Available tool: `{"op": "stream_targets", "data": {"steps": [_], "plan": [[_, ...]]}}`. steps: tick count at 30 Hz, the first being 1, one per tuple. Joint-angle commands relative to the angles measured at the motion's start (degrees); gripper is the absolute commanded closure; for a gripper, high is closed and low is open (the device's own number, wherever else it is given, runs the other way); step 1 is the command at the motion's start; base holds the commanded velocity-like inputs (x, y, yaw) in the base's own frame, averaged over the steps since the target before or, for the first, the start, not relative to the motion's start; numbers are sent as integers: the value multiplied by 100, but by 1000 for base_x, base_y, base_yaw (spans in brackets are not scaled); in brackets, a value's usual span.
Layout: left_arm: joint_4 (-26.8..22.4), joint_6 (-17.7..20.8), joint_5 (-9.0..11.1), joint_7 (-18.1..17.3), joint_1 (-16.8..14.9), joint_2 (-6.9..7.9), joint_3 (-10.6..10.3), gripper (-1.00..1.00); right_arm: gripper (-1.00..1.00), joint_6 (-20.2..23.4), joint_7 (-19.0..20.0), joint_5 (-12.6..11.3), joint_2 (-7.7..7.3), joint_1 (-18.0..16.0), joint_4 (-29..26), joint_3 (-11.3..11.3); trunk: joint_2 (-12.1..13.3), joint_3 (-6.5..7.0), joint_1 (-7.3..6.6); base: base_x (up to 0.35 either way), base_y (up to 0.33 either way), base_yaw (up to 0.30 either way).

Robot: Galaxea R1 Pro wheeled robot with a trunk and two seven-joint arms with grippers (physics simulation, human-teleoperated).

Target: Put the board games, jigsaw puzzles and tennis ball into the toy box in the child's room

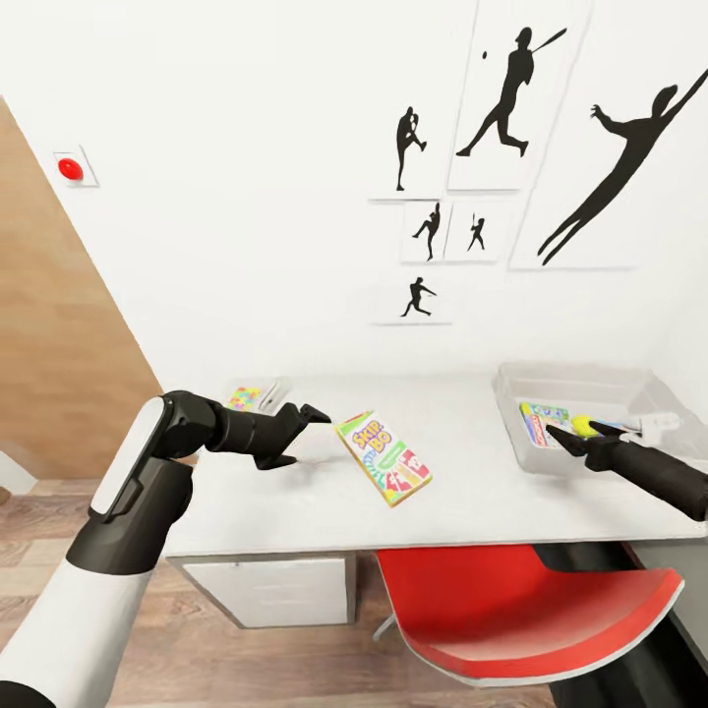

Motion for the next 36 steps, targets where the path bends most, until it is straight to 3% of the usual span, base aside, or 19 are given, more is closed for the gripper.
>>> {"op": "stream_targets", "data": {"steps": [1,4,8,11,15,17,21,26,28,31,36], "plan": [[-1,49,22,36,-2,7,0,-100,-100,58,-6,14,1,-10,-6,-3,-10,-1,5,111,337,0],[-1,47,22,35,17,11,1,-100,-100,82,-189,171,4,-28,-3,6,-10,27,5,130,337,0],[3,47,20,30,122,41,6,-100,-100,204,-564,379,50,-69,17,345,-10,64,5,148,337,0],[7,41,18,-41,217,201,6,-100,-100,656,-872,417,89,-94,42,610,-10,92,5,157,337,0],[8,39,20,-113,309,396,11,-100,-100,962,-923,408,98,-147,157,668,-10,130,5,173,334,0],[8,28,19,-410,404,584,10,-100,-100,1094,-937,405,104,-389,634,695,-10,149,5,180,332,0],[8,16,22,-585,494,752,11,-100,-100,1126,-939,404,113,-568,964,710,-10,186,5,181,332,0],[15,2,15,-642,604,868,15,-100,-100,1123,-959,447,344,-629,1131,719,-10,233,5,182,331,0],[16,-19,14,-741,707,1013,15,-100,-100,1095,-982,459,420,-821,1601,926,-10,251,5,182,331,0],[24,-43,-19,-907,787,1093,13,-100,-100,1024,-1031,457,455,-989,2066,1096,-10,266,5,182,331,0],[37,-50,-202,-997,910,1133,14,-100,-100,127,-1041,447,505,-999,2346,1163,-10,272,5,182,331,0]]}}
